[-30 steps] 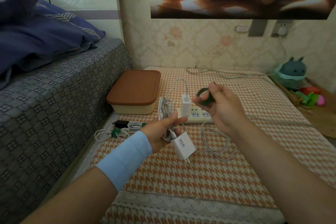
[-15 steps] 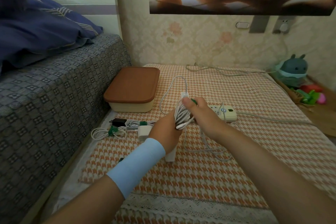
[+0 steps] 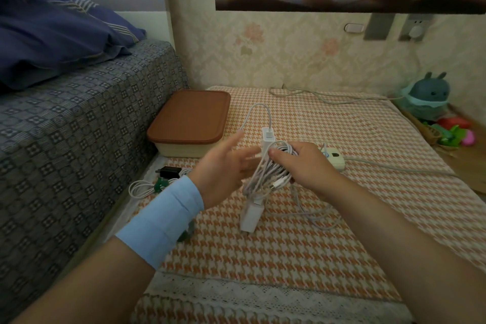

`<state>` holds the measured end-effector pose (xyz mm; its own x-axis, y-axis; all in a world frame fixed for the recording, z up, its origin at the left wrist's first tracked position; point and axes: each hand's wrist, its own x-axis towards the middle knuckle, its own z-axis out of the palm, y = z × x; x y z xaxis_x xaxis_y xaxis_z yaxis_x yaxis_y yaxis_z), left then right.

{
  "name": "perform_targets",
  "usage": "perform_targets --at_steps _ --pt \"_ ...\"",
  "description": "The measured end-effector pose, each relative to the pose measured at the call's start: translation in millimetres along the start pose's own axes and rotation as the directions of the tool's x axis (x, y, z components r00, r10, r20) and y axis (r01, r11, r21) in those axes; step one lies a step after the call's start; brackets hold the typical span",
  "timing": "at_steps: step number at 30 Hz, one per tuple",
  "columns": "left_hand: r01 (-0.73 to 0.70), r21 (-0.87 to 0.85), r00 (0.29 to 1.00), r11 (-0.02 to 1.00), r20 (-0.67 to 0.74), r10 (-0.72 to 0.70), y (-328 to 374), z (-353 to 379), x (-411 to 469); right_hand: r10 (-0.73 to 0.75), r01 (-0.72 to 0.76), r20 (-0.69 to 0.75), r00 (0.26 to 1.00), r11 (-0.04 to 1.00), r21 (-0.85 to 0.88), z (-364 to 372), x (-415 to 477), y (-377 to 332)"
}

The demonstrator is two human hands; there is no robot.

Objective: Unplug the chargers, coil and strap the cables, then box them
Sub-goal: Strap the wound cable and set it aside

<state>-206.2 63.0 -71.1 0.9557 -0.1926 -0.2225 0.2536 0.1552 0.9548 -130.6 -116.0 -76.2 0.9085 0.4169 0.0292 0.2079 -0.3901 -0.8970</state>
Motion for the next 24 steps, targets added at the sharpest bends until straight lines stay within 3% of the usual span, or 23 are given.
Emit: perform_targets --at_steps 1,3,5,6,9,11,15,20,24 --pt "-0.012 -0.019 0.997 1.000 -0.073 0.011 2 -2 1 0.021 -0.021 -0.002 1.000 1.000 0.012 1 0 0" --pt "-0.114 0.300 0.959 0.947 -0.214 0.184 0 6 1 0.052 -0.050 -0.028 0.998 0.998 0.042 4 0 -2" --pt "-0.183 0.667 0.907 0.722 -0.168 0.386 -8 21 1 0.086 -0.081 -0.084 0.993 0.995 0.066 10 -1 -5" --pt "-0.172 0.768 0.910 0.617 -0.117 0.399 -15 28 3 0.106 -0.097 -0.113 0.988 0.992 0.083 13 0 -5" --pt "-0.107 0.892 0.910 0.440 -0.090 0.405 -37 34 16 0.161 -0.144 -0.147 0.976 0.982 0.121 19 -2 -7" --pt "-0.123 0.862 0.897 0.491 -0.115 0.426 -35 33 20 0.192 -0.168 -0.145 0.971 0.972 0.163 20 -2 -6" --pt "-0.153 0.652 0.927 0.742 -0.166 0.336 -25 25 20 0.220 -0.194 -0.146 0.964 0.965 0.174 21 -4 -6" --pt "-0.058 0.761 0.965 0.646 -0.123 0.231 -24 29 21 0.204 -0.193 -0.121 0.972 0.976 0.098 25 -3 -15" --pt "-0.013 0.693 0.964 0.721 -0.182 0.192 -21 27 21 0.197 -0.190 -0.030 0.980 0.971 0.145 23 -3 -19"
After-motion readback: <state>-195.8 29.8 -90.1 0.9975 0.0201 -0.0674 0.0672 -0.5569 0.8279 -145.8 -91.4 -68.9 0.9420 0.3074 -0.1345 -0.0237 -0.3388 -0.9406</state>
